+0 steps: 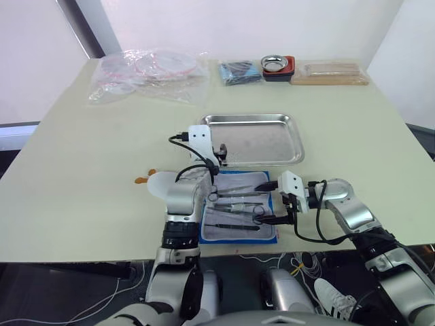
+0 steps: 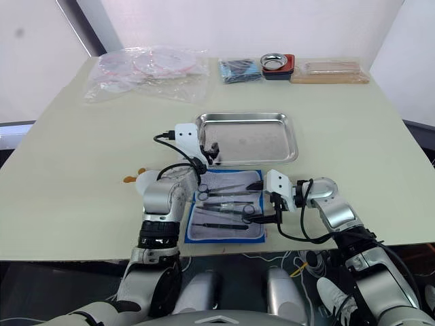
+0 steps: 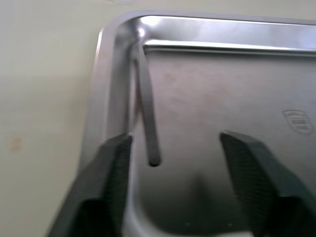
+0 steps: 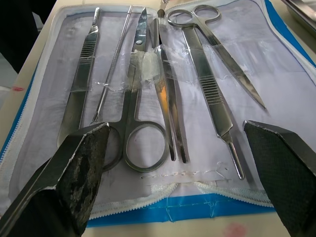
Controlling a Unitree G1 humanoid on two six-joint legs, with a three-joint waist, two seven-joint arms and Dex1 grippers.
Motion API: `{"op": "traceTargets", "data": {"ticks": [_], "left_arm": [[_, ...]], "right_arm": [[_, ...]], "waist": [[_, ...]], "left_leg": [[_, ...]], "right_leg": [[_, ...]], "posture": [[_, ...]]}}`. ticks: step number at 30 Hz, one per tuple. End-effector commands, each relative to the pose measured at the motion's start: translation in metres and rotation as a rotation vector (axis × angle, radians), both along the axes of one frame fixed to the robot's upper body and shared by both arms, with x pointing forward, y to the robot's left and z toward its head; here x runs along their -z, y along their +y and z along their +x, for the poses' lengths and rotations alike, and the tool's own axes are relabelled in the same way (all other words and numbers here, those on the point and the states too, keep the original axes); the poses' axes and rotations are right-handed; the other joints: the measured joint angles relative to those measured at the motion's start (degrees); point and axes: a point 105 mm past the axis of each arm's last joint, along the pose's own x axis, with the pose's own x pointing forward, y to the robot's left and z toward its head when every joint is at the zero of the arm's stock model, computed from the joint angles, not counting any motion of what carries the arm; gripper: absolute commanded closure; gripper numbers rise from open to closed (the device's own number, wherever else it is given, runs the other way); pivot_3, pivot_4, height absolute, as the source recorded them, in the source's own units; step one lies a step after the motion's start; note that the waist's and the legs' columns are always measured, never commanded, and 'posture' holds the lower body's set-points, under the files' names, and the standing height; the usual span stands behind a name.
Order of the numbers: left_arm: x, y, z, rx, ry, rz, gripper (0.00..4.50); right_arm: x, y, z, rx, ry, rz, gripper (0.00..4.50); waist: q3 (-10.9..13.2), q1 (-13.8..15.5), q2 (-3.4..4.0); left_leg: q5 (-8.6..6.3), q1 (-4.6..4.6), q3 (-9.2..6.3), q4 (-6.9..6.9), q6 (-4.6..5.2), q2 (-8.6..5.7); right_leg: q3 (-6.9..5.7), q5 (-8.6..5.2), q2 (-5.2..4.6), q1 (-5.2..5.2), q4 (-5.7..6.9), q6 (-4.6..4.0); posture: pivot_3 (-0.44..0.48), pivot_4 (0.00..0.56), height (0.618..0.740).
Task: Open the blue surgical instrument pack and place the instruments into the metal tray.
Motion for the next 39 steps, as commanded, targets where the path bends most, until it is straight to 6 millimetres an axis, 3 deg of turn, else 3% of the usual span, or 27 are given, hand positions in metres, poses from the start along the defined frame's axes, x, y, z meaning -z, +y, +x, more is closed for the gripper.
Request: {"op": "traceTargets", "data": {"ticks": [1,8,11,16,19,25,31,33,34,39], "left_arm": [[-0.021,0.007,0.001,-0.002,-0.082,0.004,0.50],[-0.044,0.003,0.000,0.100,-0.214,0.032,0.50],[-0.063,-0.005,-0.003,0.236,-0.319,0.061,0.50],[-0.073,-0.003,-0.013,0.422,-0.392,0.109,0.50],[-0.075,0.005,-0.018,0.501,-0.400,0.140,0.50],[-0.071,0.009,-0.051,0.825,-0.404,0.175,0.50],[-0.057,0.025,-0.084,1.105,-0.298,0.180,0.50],[-0.056,0.032,-0.090,1.150,-0.283,0.186,0.50],[-0.054,0.037,-0.094,1.183,-0.271,0.209,0.24],[-0.049,0.061,-0.120,1.378,-0.222,0.300,0.24]], "right_arm": [[0.063,-0.029,-0.018,0.083,0.189,-0.213,0.00],[0.062,-0.028,-0.019,0.086,0.189,-0.207,0.00],[0.062,-0.027,-0.020,0.083,0.192,-0.200,0.00],[0.061,-0.025,-0.021,0.084,0.188,-0.166,0.00],[0.060,-0.024,-0.023,0.083,0.187,-0.144,0.00],[0.059,-0.025,-0.025,0.083,0.188,-0.127,0.00],[0.057,-0.024,-0.024,0.080,0.175,-0.101,0.00],[0.057,-0.024,-0.025,0.076,0.178,-0.104,0.00],[0.057,-0.024,-0.025,0.075,0.177,-0.101,0.00],[0.058,-0.024,-0.027,0.075,0.181,-0.092,0.00]], "waist": [[0.0,0.0,0.00],[0.0,0.0,0.00],[0.0,0.0,-0.01],[0.0,0.0,0.02],[0.0,0.1,0.03],[0.0,0.1,0.02],[0.0,0.1,0.07],[0.1,0.2,0.06],[0.1,0.1,0.07],[0.1,0.1,0.14]], "left_leg": [[0.00,0.00,-0.01,0.00,0.00,0.00],[0.00,-0.01,-0.03,0.00,-0.01,-0.01],[0.00,-0.01,-0.02,0.00,-0.01,-0.01],[0.00,-0.02,-0.02,-0.07,-0.02,-0.01],[0.00,-0.02,-0.02,-0.11,-0.02,-0.01],[0.00,-0.05,0.01,-0.17,-0.01,0.01],[0.00,-0.09,0.02,-0.19,-0.01,0.09],[0.00,-0.11,0.00,-0.19,-0.01,0.20],[-0.01,-0.12,0.02,-0.19,0.00,0.23],[-0.01,-0.12,0.06,-0.36,0.00,0.33]], "right_leg": [[-0.01,0.00,0.00,0.00,0.00,0.00],[-0.02,0.00,0.00,0.00,-0.01,-0.01],[-0.01,-0.01,-0.01,0.01,-0.02,-0.02],[0.00,-0.05,-0.01,-0.01,-0.07,-0.09],[-0.01,-0.06,-0.01,-0.01,-0.11,-0.10],[0.01,-0.14,-0.05,-0.03,-0.20,-0.24],[0.00,-0.15,-0.07,-0.03,-0.34,-0.26],[-0.03,-0.15,-0.09,-0.03,-0.36,-0.26],[-0.02,-0.15,-0.10,-0.04,-0.38,-0.26],[-0.03,-0.15,-0.09,-0.07,-0.55,-0.28]], "posture": [[0.000,0.150,0.740],[0.000,0.150,0.740],[0.000,0.150,0.740],[0.000,0.150,0.740],[0.000,0.150,0.740],[0.000,0.150,0.740],[0.000,0.150,0.740],[0.000,0.150,0.740],[0.000,0.150,0.740],[0.000,0.150,0.740]]}}
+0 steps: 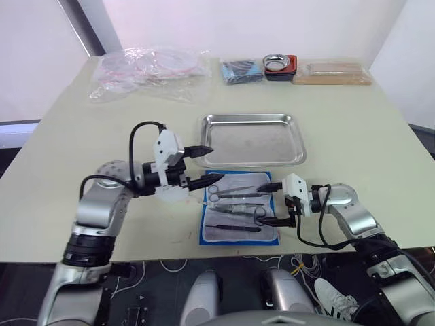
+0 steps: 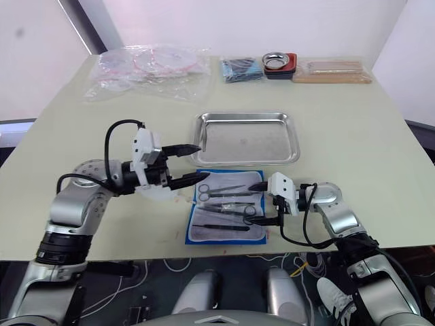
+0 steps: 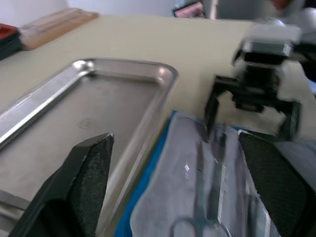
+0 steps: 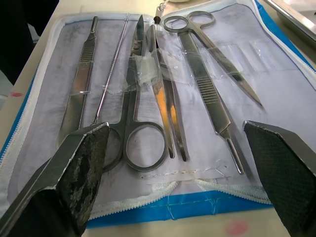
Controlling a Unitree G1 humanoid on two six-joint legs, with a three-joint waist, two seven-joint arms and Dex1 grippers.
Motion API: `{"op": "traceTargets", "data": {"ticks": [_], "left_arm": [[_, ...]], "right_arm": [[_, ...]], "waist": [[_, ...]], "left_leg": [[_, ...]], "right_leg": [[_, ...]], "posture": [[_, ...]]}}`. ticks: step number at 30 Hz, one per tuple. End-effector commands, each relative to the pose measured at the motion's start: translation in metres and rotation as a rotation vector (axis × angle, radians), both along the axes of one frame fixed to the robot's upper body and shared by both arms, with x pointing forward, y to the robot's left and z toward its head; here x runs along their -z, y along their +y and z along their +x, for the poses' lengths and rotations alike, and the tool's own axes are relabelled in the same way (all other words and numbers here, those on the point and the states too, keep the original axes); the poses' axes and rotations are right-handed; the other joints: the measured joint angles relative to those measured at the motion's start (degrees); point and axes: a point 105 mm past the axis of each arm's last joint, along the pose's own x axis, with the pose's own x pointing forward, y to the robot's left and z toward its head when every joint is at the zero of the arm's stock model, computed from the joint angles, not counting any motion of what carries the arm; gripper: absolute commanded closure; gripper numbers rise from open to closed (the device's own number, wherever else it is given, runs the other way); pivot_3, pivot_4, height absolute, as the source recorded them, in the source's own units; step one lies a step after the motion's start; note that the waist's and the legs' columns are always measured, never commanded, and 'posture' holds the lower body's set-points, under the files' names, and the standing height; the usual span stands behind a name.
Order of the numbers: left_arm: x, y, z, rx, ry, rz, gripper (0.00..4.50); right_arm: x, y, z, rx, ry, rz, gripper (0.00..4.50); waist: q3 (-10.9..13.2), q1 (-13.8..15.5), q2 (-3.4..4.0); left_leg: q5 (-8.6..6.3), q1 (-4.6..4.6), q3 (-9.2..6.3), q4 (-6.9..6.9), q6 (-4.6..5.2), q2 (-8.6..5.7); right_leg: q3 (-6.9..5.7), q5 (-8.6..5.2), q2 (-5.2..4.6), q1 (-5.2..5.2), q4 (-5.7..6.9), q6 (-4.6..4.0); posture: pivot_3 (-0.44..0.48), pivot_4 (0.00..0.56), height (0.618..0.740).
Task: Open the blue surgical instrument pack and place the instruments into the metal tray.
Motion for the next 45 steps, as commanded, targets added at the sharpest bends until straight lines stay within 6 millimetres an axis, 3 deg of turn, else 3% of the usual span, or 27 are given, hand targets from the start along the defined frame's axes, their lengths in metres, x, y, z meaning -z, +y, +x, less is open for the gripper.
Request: {"op": "traceTargets", "data": {"ticks": [1,10,19,39,45], "left_arm": [[-0.008,0.016,-0.019,0.138,-0.036,0.047,0.24],[-0.013,0.043,-0.038,0.228,-0.037,0.108,0.24],[-0.020,0.052,-0.042,0.222,-0.033,0.129,0.24],[-0.017,0.040,-0.052,0.329,-0.010,0.150,0.24],[-0.014,0.037,-0.045,0.319,-0.001,0.172,0.24]], "right_arm": [[0.057,-0.021,-0.020,0.050,0.200,-0.153,0.00],[0.057,-0.021,-0.019,0.056,0.186,-0.145,0.00],[0.057,-0.022,-0.016,0.052,0.186,-0.156,0.00],[0.057,-0.023,-0.019,-0.012,0.136,-0.157,0.00],[0.058,-0.021,-0.017,-0.006,0.132,-0.153,0.00]], "waist": [[0.0,0.0,0.01],[0.2,0.0,0.24],[0.2,0.0,0.25],[0.2,0.1,0.24],[0.2,0.1,0.19]], "left_leg": [[0.00,-0.01,0.00,-0.01,0.00,0.01],[-0.01,-0.04,0.02,-0.10,0.01,0.08],[-0.01,-0.05,0.09,-0.12,0.01,0.06],[-0.01,-0.02,0.19,-0.12,0.02,0.06],[-0.01,-0.03,0.18,-0.13,0.02,0.05]], "right_leg": [[-0.01,0.00,0.01,0.00,-0.02,0.00],[-0.16,0.00,-0.46,-0.03,-0.16,-0.01],[-0.48,0.00,-0.63,-0.13,-0.18,0.00],[-0.53,0.01,-0.51,-0.13,-0.18,0.01],[-0.54,0.01,-0.47,-0.13,-0.17,0.01]], "posture": [[0.000,0.150,0.740],[0.000,0.150,0.740],[0.000,0.150,0.740],[0.000,0.150,0.740],[0.000,0.150,0.740]]}}
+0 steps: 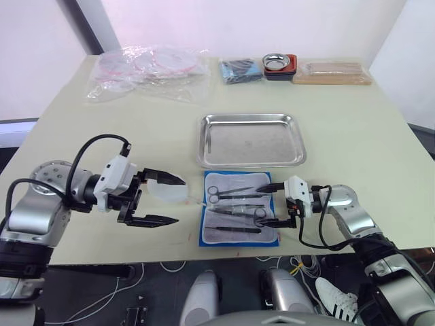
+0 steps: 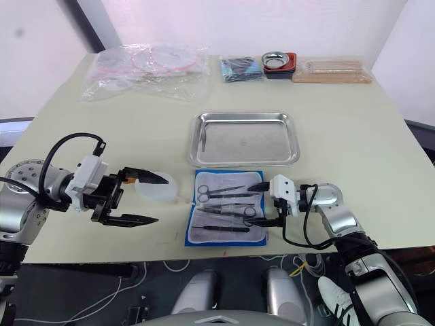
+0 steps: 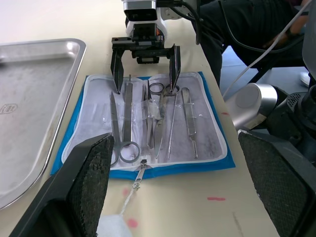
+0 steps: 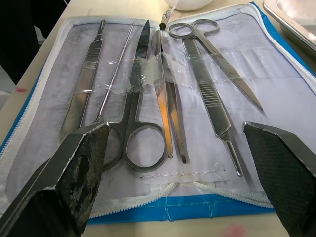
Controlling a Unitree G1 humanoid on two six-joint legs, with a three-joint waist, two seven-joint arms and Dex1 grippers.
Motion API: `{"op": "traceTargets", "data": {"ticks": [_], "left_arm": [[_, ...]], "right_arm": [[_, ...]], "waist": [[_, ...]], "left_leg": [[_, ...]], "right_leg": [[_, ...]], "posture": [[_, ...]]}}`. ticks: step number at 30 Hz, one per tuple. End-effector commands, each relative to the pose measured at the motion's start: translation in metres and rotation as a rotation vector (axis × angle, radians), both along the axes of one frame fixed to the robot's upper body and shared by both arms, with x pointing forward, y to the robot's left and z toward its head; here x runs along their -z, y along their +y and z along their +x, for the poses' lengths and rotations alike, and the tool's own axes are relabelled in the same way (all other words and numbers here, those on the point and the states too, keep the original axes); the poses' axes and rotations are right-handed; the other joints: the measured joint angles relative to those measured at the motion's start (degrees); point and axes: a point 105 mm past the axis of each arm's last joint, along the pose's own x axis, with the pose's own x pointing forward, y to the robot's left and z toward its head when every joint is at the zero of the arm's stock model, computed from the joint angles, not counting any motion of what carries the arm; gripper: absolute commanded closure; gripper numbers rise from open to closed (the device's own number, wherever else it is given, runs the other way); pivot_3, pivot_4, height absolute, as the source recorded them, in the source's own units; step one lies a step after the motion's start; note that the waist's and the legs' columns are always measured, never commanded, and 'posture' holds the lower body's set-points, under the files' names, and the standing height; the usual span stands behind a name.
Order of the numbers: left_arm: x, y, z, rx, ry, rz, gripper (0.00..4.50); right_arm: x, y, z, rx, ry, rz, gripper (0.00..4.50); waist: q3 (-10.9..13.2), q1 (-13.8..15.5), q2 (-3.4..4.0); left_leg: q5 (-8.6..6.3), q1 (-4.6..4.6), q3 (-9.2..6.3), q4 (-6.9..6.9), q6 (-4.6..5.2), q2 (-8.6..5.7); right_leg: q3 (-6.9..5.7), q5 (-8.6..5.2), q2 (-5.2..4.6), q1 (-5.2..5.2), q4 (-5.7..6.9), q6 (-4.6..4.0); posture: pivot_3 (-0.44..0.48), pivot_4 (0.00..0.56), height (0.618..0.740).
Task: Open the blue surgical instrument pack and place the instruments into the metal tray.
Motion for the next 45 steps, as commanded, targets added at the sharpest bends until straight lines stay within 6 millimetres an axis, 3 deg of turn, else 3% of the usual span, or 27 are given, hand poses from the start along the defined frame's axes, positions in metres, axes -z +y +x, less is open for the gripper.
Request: {"op": "traceTargets", "data": {"ticks": [1,7,15,21,27,45], "left_arm": [[-0.003,-0.005,-0.001,0.058,-0.013,0.038,0.24],[0.002,-0.020,0.011,0.046,-0.011,0.037,0.24],[0.023,-0.046,0.036,-0.012,-0.037,0.074,3.96],[0.051,-0.060,0.058,-0.080,-0.041,0.103,3.96],[0.062,-0.063,0.072,-0.149,-0.040,0.090,3.96],[0.074,-0.064,0.074,-0.157,-0.023,0.086,3.96]], "right_arm": [[0.056,-0.019,-0.017,0.037,0.171,-0.184,0.00],[0.057,-0.019,-0.017,0.036,0.176,-0.187,0.00],[0.058,-0.017,-0.016,0.040,0.179,-0.185,0.00],[0.060,-0.016,-0.017,0.047,0.182,-0.183,0.00],[0.059,-0.016,-0.016,0.057,0.183,-0.182,0.00],[0.059,-0.016,-0.015,0.066,0.189,-0.184,0.00]], "waist": [[0.0,0.0,-0.02],[0.0,0.0,-0.05],[-0.2,-0.1,-0.36],[-0.3,-0.1,-0.25],[-0.4,-0.1,-0.24],[-0.4,-0.1,-0.19]], "left_leg": [[0.00,0.01,0.00,0.00,0.00,0.00],[0.00,0.05,0.01,0.02,0.00,0.00],[0.01,0.06,-0.07,0.06,0.00,-0.04],[0.01,0.09,-0.13,0.06,0.01,0.05],[0.01,0.12,-0.11,0.07,0.01,0.05],[0.01,0.15,-0.11,0.19,0.01,0.04]], "right_leg": [[0.00,0.00,0.02,0.00,0.00,0.00],[0.05,0.00,0.10,0.11,0.01,0.00],[0.13,0.13,0.40,0.16,0.02,-0.17],[0.13,0.19,0.58,0.15,0.07,-0.27],[0.14,0.19,0.58,0.15,0.11,-0.28],[0.15,0.19,0.58,0.15,0.34,-0.29]], "posture": [[0.000,0.150,0.740],[0.000,0.150,0.740],[0.000,0.150,0.740],[0.000,0.150,0.740],[0.000,0.150,0.740],[0.000,0.150,0.740]]}}
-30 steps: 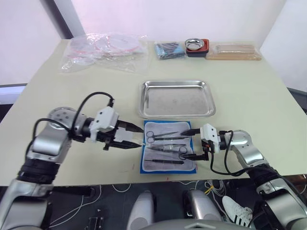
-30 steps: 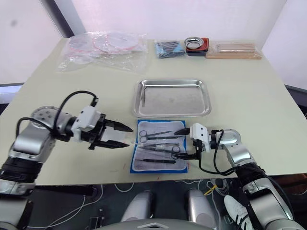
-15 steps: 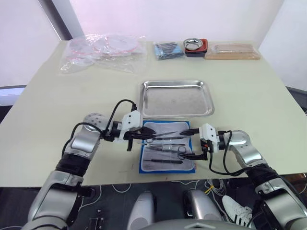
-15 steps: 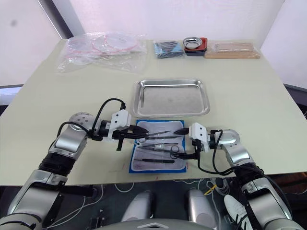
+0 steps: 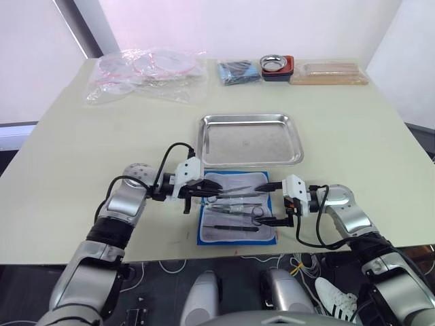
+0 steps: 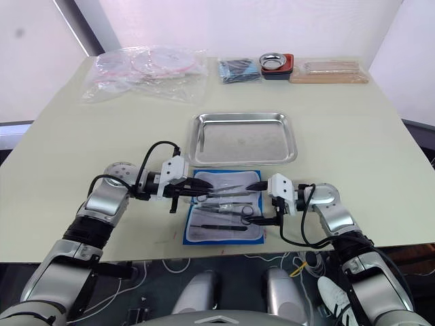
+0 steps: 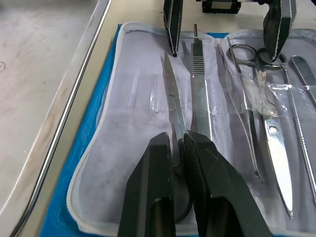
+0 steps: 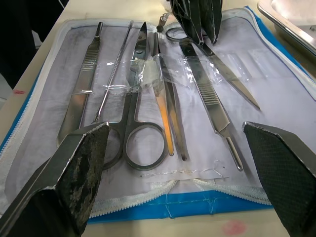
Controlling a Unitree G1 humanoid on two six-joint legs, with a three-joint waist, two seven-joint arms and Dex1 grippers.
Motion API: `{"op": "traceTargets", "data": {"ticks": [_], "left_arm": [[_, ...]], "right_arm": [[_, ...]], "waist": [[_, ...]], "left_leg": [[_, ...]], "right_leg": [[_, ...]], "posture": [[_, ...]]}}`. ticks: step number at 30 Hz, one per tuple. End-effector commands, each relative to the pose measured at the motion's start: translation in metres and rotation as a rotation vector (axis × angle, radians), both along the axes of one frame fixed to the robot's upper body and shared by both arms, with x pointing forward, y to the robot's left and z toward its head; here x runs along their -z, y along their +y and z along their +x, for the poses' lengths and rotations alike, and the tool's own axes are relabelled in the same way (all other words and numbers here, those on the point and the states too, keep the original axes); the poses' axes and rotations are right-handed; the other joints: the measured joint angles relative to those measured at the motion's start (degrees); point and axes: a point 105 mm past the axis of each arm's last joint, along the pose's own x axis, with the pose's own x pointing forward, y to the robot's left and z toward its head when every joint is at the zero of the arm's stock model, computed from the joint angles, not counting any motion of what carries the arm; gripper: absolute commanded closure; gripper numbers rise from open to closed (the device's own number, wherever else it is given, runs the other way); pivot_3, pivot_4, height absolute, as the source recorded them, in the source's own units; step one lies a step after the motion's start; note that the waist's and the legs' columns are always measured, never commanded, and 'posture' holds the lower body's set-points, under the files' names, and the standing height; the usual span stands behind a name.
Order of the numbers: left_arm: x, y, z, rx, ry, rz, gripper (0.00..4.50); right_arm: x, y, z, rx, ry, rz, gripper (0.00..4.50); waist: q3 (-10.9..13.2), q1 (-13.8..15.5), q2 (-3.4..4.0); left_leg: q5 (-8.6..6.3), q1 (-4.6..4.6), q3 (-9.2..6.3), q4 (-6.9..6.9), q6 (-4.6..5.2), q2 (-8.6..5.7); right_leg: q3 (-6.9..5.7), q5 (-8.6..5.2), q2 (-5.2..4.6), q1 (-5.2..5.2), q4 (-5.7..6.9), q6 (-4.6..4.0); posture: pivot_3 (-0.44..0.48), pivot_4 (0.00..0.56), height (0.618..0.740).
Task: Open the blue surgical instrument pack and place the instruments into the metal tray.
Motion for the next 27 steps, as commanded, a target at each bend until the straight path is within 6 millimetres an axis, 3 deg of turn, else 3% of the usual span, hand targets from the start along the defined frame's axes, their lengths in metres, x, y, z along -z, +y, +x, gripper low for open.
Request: {"op": "traceTargets", "data": {"ticks": [1,4,8,27], "left_arm": [[-0.002,-0.001,0.003,0.007,-0.026,0.010,3.96],[-0.002,-0.001,0.003,0.006,-0.011,0.006,3.96],[0.000,-0.001,0.007,-0.010,-0.034,0.018,2.75],[0.011,-0.003,0.007,-0.002,-0.030,0.053,2.75]], "right_arm": [[0.057,-0.020,-0.018,0.050,0.177,-0.194,0.00],[0.057,-0.021,-0.017,0.051,0.177,-0.196,0.00],[0.057,-0.021,-0.017,0.054,0.184,-0.194,0.00],[0.058,-0.019,-0.020,0.052,0.183,-0.195,0.00]], "waist": [[0.0,0.0,0.01],[0.0,0.0,0.03],[0.0,0.0,0.06],[-0.4,0.0,0.32]], "left_leg": [[0.00,0.00,0.00,0.00,0.00,0.00],[0.00,0.01,0.00,0.02,0.00,0.00],[0.00,0.03,0.00,0.06,0.00,-0.01],[0.00,0.05,0.01,0.09,0.00,-0.02]], "right_leg": [[0.00,0.00,0.00,0.00,0.01,0.00],[0.01,0.00,0.00,0.00,0.05,0.00],[0.01,0.00,0.00,0.00,0.12,0.00],[0.02,0.00,0.00,0.00,0.20,0.00]], "posture": [[0.000,0.150,0.740],[0.000,0.150,0.740],[0.000,0.150,0.740],[0.000,0.150,0.740]]}}
